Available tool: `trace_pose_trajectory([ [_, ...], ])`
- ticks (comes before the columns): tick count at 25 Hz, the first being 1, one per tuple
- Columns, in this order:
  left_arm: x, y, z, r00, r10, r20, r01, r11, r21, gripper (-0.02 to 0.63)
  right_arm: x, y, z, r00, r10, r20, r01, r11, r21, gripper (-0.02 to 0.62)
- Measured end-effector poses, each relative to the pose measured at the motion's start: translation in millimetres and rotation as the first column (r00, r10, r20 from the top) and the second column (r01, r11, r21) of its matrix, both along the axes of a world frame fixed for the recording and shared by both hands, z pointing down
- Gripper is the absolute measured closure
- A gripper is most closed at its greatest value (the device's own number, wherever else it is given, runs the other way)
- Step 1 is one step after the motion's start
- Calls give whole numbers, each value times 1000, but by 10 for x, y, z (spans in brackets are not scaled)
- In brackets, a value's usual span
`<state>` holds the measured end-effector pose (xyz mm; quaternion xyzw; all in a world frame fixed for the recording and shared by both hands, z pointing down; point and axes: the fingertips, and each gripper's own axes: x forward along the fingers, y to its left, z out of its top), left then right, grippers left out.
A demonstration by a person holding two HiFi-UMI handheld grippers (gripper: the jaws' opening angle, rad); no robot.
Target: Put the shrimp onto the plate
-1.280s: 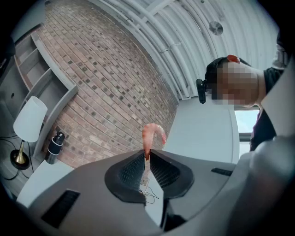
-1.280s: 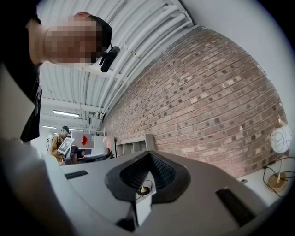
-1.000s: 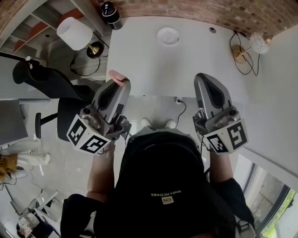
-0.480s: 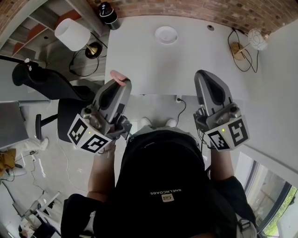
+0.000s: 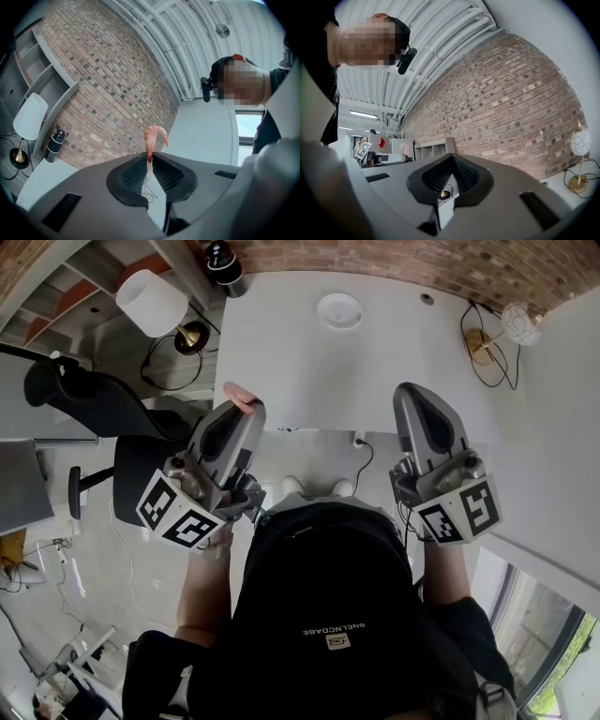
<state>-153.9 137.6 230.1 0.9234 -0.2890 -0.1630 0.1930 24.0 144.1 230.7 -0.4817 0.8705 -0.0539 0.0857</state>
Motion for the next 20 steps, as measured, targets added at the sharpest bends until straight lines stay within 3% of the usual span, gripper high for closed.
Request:
trace_pose_trajectory([
  [6,-156,-19,47,999,-9,39,9,1000,7,569,-130,-9,1,1000,8,-10,-8,1000,-3,592],
  [20,-727,-123,177,1000,18,-1,-18,1000,-16,569,-599,-97,32,997,61,-53,-61,998,-5,592],
])
